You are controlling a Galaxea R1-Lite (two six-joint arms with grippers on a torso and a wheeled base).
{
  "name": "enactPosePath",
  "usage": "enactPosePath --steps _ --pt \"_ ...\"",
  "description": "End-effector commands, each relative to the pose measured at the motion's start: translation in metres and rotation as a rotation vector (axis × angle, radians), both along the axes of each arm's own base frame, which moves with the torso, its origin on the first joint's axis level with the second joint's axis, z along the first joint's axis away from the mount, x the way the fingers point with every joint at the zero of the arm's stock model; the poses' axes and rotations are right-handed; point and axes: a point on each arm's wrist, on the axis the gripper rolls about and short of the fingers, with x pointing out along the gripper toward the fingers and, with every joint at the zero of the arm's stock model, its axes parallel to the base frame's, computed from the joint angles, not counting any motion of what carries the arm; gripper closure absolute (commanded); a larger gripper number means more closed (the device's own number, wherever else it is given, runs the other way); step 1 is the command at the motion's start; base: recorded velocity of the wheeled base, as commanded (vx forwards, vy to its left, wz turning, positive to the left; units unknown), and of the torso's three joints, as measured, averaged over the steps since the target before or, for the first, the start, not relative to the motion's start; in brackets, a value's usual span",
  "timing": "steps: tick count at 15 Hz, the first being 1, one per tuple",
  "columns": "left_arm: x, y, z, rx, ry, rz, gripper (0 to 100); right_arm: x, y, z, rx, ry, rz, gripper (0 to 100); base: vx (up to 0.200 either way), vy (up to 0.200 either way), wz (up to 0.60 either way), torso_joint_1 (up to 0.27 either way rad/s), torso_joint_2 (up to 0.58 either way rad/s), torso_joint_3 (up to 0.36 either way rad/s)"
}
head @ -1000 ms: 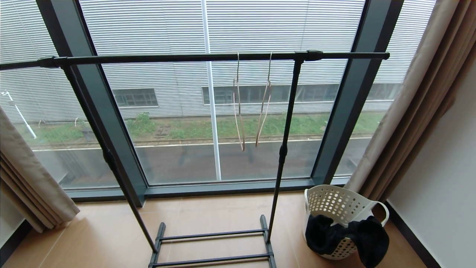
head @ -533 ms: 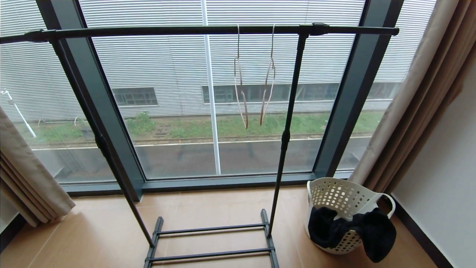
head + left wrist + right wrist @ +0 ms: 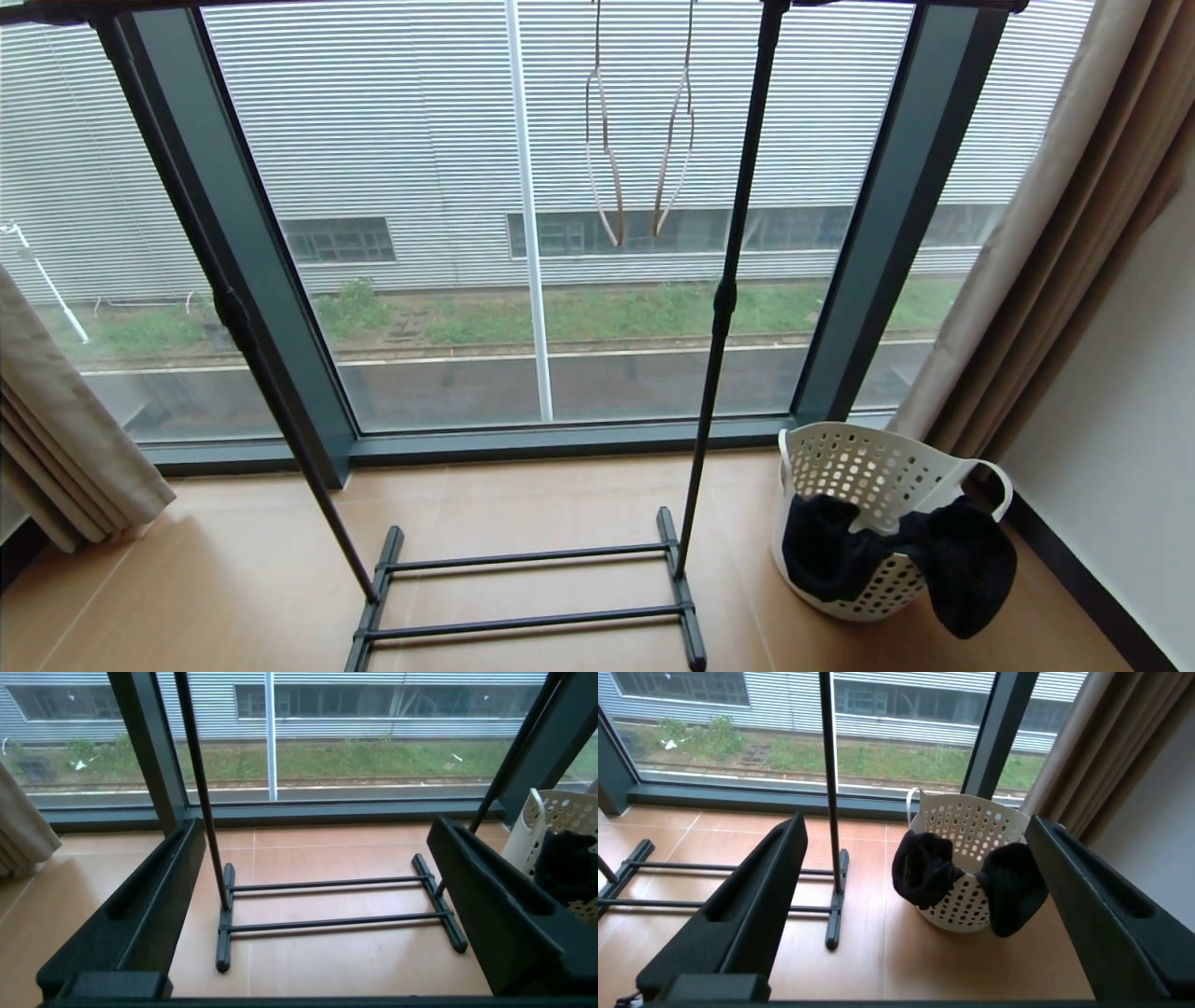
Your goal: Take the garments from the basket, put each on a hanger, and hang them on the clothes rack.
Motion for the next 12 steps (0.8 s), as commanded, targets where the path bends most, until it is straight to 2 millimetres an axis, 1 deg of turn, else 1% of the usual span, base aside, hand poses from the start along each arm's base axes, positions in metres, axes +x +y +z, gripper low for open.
enactPosePath --steps 1,7,9,11,12 --pt "0.0001 0.0 0.0001 0.0 0.001 0.0 0 0.0 0.0 0.0001 -0.001 0.0 0.001 0 0.0 0.0 0.0 -0.193 0.47 0.281" --pt "0.0002 0.0 -0.0002 0.0 0.001 0.0 0 0.0 0.0 0.0001 -0.001 0.0 0.001 0 0.0 0.0 0.0 -0.175 0.46 0.285" --pt "0.0002 0.0 -0.0002 -0.005 0.001 0.002 0 0.0 0.0 0.0001 -0.002 0.0 0.001 0 0.0 0.0 0.0 -0.063 0.18 0.127" --pt "0.0002 0.0 -0.0002 -0.005 0.001 0.0 0 0.0 0.0 0.0001 -0.001 0.0 0.001 0 0.0 0.0 0.0 -0.016 0.04 0.025" --pt "0.0002 0.0 -0.0002 -0.005 0.001 0.0 0 0.0 0.0 0.0001 -0.001 0.0 -0.001 0 0.0 0.0 -0.6 0.002 0.03 0.017"
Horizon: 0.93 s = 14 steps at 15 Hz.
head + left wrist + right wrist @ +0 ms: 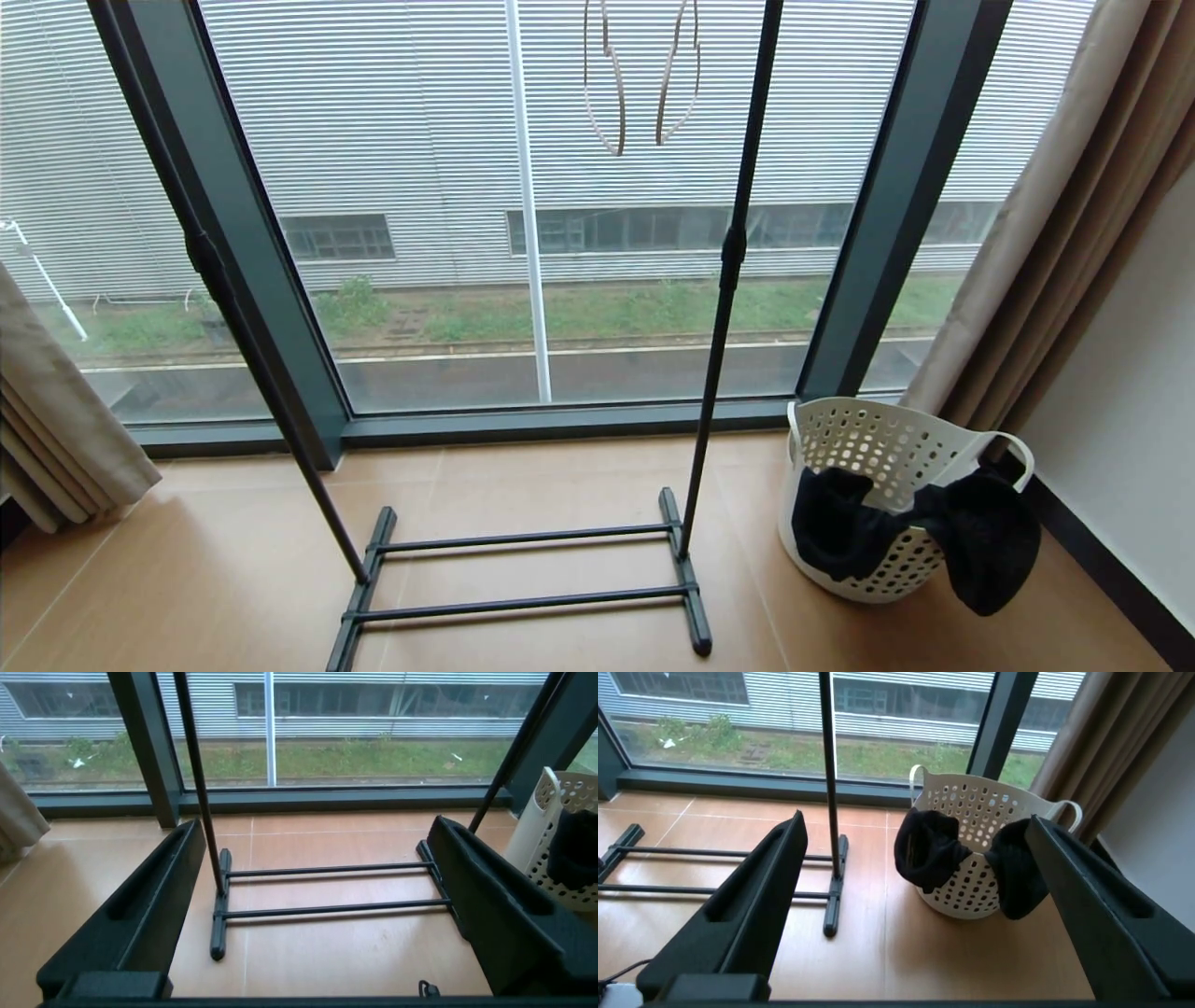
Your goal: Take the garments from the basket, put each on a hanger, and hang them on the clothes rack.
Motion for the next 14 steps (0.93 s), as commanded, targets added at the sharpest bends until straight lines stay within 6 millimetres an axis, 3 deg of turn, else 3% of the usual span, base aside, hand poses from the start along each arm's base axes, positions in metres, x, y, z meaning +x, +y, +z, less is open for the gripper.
enactPosePath --steps 1,8,14 --pt "0.0001 0.0 0.0 -0.001 0.001 0.0 0 0.0 0.0 0.0 0.0 0.001 0.001 0 0.0 0.0 -0.6 -0.007 0.02 0.002" --pt "0.0 0.0 0.0001 0.001 0.003 0.0 0 0.0 0.0 0.0 0.0 0.001 0.001 0 0.0 0.0 -0.6 0.002 0.0 0.005" --pt "0.0 0.0 0.0001 -0.001 0.003 0.0 0 0.0 0.0 0.0001 0.0 -0.001 0.001 0 0.0 -0.2 0.0 0.003 0.0 0.003"
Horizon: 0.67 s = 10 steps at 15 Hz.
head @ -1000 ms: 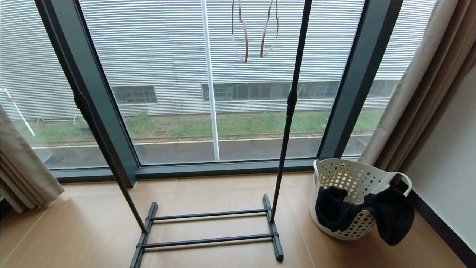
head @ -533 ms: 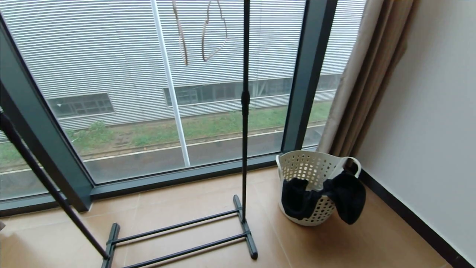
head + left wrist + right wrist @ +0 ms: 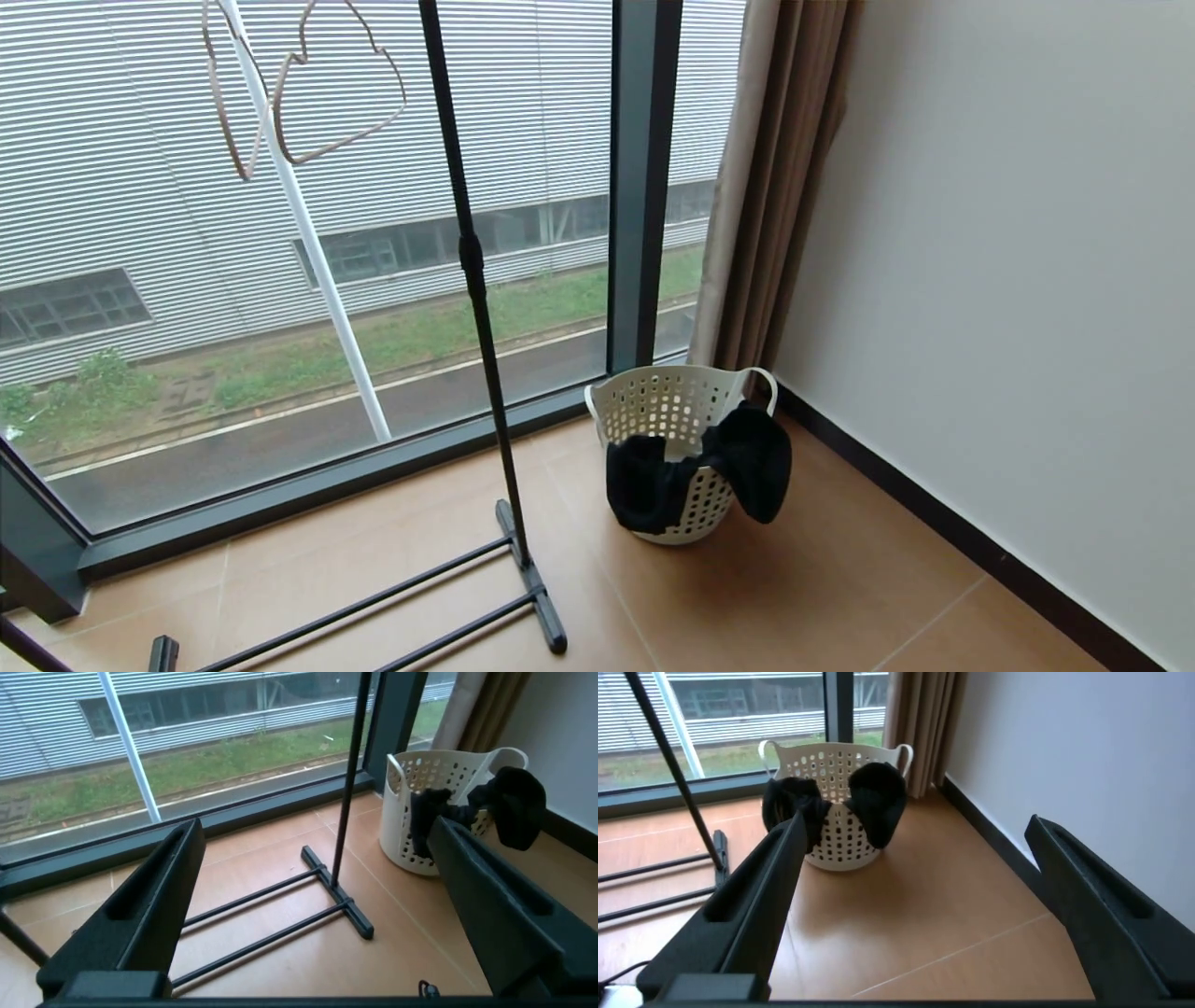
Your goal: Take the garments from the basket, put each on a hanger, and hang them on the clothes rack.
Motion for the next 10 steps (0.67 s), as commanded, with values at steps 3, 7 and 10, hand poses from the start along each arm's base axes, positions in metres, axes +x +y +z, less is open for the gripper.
enactPosePath --steps 3,7,10 --pt "0.0001 0.0 -0.0001 -0.001 0.002 0.0 0 0.0 0.0 -0.0001 -0.001 0.002 0.0 0 0.0 -0.2 0.0 -0.001 0.0 0.004" --pt "0.0001 0.0 -0.0001 -0.001 0.002 0.0 0 0.0 0.0 -0.0001 -0.001 0.002 0.0 0 0.2 0.0 0.0 0.004 0.0 0.004" --pt "0.0001 0.0 -0.0001 -0.001 0.002 0.0 0 0.0 0.0 -0.0001 -0.001 0.002 0.0 0 0.2 0.0 0.0 0.002 0.01 0.005"
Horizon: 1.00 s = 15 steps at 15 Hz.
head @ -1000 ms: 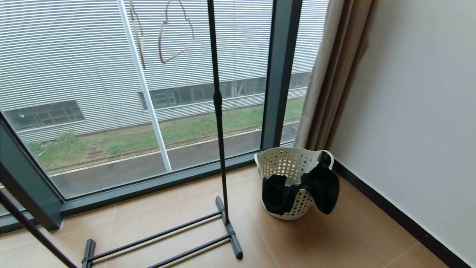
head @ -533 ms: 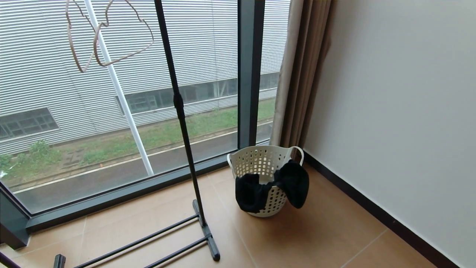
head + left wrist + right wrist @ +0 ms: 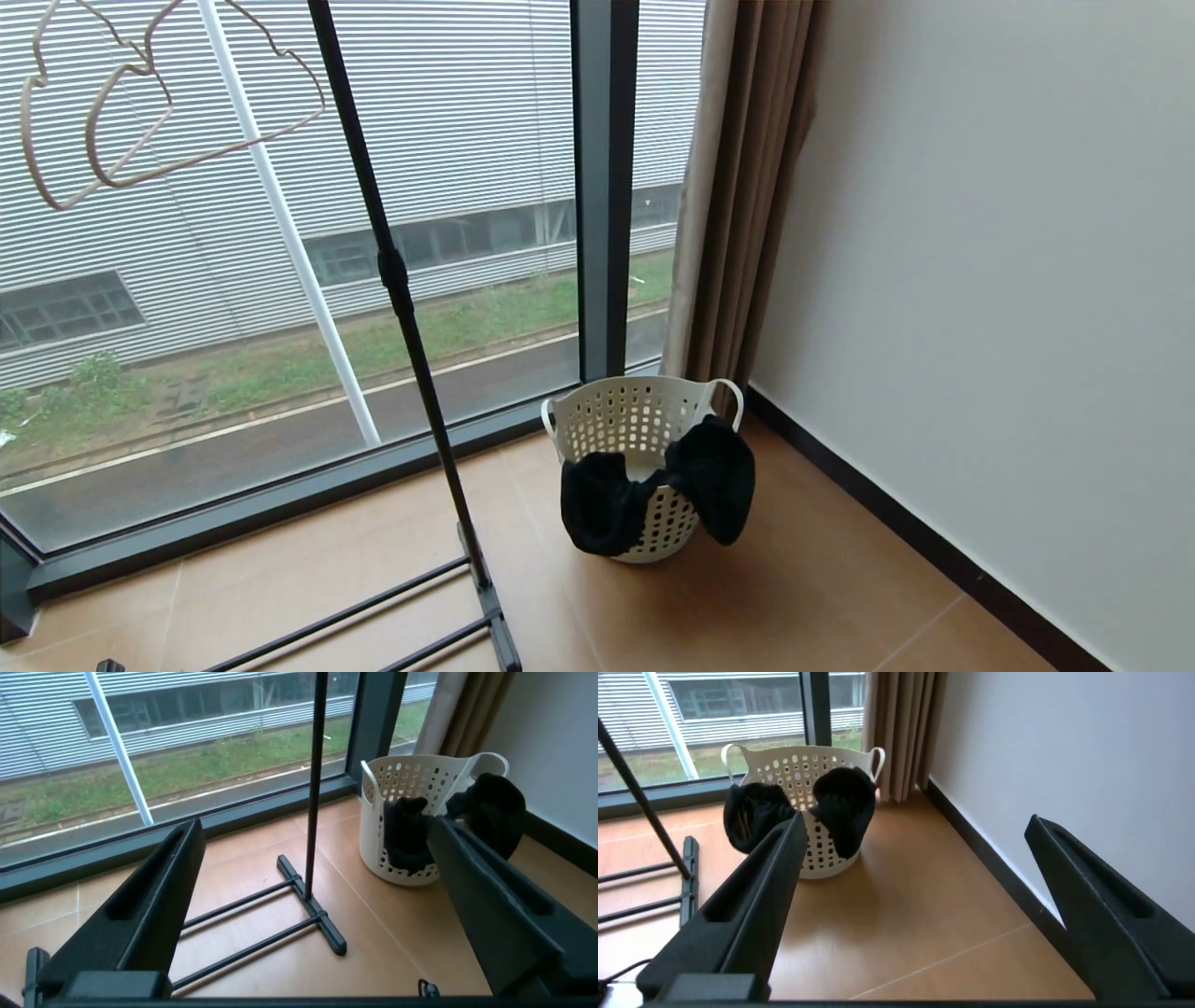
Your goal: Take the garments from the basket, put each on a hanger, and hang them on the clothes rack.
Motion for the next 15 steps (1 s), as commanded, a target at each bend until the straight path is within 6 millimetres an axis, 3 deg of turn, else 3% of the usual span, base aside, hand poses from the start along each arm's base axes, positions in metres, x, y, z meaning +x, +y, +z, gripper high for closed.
enactPosePath --steps 1,9,15 --pt "0.0001 0.0 0.0001 -0.001 0.001 0.0 0 0.0 0.0 0.0001 -0.001 0.0 0.001 0 0.2 0.0 0.0 0.002 0.01 0.007" --pt "-0.0001 0.0 0.0004 -0.001 0.001 0.0 0 0.0 0.0 0.0001 -0.001 0.0 0.001 0 0.025 -0.175 0.0 0.005 0.0 0.001" --pt "-0.0001 0.0 0.0004 -0.002 0.001 0.002 0 0.0 0.0 0.0001 -0.001 0.0 0.001 0 0.2 0.0 0.0 0.001 0.0 0.006"
